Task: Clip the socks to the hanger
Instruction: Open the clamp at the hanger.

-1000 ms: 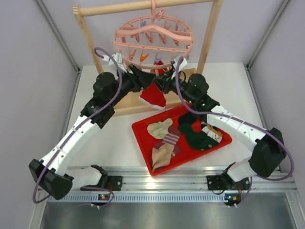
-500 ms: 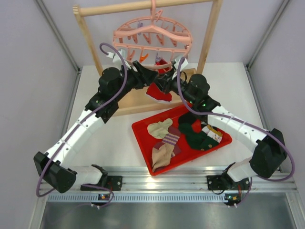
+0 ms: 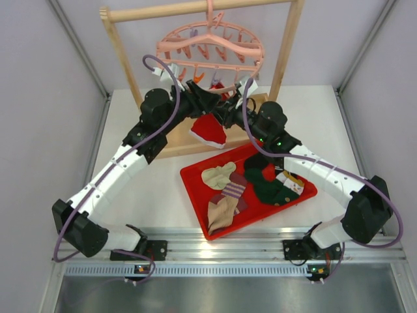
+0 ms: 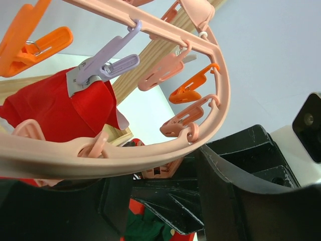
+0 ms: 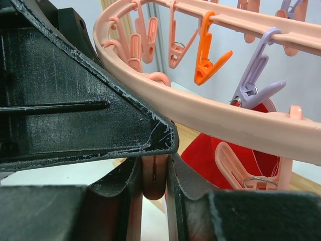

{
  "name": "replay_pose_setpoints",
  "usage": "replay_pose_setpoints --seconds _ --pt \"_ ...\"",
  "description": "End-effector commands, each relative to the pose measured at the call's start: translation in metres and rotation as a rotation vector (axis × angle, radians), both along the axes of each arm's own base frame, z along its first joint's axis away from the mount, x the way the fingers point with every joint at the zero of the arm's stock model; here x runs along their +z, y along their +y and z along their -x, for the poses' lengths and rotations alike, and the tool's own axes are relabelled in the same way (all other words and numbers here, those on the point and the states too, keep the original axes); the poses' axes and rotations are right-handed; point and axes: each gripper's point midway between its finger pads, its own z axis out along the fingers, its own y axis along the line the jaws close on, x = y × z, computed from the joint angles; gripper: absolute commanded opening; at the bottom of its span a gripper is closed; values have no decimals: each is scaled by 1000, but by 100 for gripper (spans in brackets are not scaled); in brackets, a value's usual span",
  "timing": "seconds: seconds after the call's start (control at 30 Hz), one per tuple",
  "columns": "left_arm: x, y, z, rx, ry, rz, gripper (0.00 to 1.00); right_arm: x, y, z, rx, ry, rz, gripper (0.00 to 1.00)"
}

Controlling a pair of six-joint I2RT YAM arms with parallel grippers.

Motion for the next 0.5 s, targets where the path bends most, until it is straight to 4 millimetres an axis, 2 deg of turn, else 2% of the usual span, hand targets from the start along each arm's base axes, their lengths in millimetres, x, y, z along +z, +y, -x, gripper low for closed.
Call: replay_pose_setpoints --seconds 0.0,0.17,0.23,0.27,0.3,0.4,0.43,0.47 --pt "38 1 -4 19 -85 69 54 29 1 20 53 -62 -54 0" --pt "36 3 -6 37 -79 55 40 28 2 20 47 -59 -48 0" --pt "34 4 -7 39 -77 47 30 26 2 21 50 -55 -45 0" --pt "33 3 -8 40 -73 43 21 26 2 21 50 -54 -44 0" --pt "32 4 -8 42 -69 43 19 26 2 22 52 -48 -42 0" --pt "32 5 -6 42 -69 40 7 19 0 24 49 -27 -25 17" --pt "31 5 -7 42 -68 37 5 20 -3 26 48 -29 -25 24" --pt "30 5 -6 40 -65 36 0 12 -6 26 40 -14 -11 34"
